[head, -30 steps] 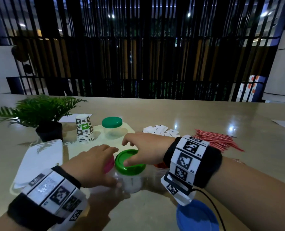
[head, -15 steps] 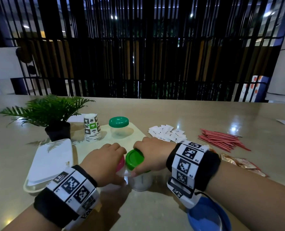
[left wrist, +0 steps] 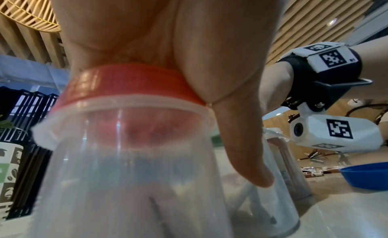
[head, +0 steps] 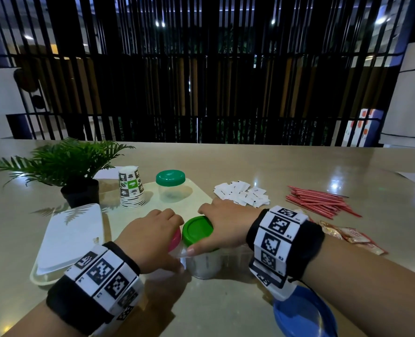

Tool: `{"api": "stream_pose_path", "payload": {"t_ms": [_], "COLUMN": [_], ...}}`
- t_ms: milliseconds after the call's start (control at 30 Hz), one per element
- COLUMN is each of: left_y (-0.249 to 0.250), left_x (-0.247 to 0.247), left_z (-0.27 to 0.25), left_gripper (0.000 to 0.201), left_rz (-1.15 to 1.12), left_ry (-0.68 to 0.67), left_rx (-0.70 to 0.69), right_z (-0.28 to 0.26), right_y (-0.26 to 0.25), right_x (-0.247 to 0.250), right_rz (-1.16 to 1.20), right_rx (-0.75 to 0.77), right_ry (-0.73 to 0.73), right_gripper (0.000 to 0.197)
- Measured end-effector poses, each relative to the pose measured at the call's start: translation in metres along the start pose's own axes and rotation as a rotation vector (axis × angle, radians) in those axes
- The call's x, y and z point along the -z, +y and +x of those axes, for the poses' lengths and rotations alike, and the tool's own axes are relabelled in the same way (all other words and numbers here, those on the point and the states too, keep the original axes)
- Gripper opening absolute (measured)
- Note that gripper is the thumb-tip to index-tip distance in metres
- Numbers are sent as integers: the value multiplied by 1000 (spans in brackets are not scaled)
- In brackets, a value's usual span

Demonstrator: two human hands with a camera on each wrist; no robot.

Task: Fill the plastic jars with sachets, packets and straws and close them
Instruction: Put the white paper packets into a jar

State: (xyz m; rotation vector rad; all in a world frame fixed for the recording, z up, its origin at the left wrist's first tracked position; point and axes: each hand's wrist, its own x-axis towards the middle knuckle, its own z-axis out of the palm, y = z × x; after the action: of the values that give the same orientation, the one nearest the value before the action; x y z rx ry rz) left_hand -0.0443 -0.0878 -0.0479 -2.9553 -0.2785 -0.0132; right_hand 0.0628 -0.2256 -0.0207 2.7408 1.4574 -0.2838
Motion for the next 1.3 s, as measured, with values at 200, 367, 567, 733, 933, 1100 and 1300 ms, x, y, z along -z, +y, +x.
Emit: {"api": "stream_pose_path", "payload": {"t_ms": [200,367,567,733,933,1100,1300], "left_y": [0,-1,-1,-1,1,0,0], "left_x": [-1,-2,-3,-2,-2,-2,-2], "left_z": [1,1,1,1,0,1,1], "left_gripper": [90,90,90,91,89,89,91], "left_rz": [-8,0,-1,0,7,1,4], "left_ry": [6,8,14,15,14,22,26], "left_rx": [-5,-9,-13,-14,-19,-18,-20], "right_z": [-1,-2,-4,-7,-6,-8,-7], "right_y": [1,-1,-1,-9,-8,-14,-7], "right_x": [8,6,14,6,11,3,14], "right_rz": [109,-2,94,-52,93,-97,49], "right_rx": [117,16,110,21,109,-24,120], "right_ry": [-47,-31,-82,-36,-104,-21,-85], "right_gripper": [100,104,97,102,101,107,110]}}
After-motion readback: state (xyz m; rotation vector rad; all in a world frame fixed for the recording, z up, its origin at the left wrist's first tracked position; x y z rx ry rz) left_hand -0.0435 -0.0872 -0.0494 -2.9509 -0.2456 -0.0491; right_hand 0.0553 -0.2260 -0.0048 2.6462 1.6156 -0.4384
